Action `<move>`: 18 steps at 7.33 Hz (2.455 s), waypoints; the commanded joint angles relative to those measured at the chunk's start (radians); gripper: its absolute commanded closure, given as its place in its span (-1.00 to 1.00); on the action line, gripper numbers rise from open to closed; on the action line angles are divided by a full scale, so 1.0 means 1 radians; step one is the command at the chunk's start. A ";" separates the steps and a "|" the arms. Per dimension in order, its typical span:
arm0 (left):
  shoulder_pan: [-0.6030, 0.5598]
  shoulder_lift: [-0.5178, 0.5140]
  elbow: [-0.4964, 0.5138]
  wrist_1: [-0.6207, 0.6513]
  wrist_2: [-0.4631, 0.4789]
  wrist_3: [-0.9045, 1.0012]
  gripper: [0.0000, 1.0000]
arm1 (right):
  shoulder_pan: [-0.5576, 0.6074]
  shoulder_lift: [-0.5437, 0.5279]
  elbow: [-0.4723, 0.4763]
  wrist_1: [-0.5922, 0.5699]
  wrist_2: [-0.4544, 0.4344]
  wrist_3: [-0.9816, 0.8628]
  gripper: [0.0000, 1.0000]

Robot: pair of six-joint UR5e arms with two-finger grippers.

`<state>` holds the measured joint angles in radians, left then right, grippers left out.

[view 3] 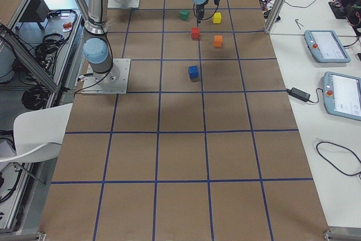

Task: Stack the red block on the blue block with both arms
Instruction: 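Move the right gripper over the red cube, then lower the right gripper and close it on the red cube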

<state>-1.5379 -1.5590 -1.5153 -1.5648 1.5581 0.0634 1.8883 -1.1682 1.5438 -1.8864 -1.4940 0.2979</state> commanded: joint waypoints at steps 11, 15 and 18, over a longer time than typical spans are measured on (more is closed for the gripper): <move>0.010 0.014 -0.003 -0.003 0.003 0.006 -1.00 | 0.020 0.128 0.048 -0.095 -0.034 0.032 -1.00; 0.016 0.016 0.003 -0.003 0.005 0.042 -1.00 | 0.020 0.148 0.048 -0.108 -0.032 0.035 -0.73; 0.016 0.014 0.004 -0.003 0.005 0.042 -1.00 | 0.018 0.153 0.045 -0.109 -0.017 0.026 0.94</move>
<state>-1.5218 -1.5446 -1.5119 -1.5677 1.5631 0.1048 1.9073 -1.0158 1.5909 -1.9950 -1.5202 0.3273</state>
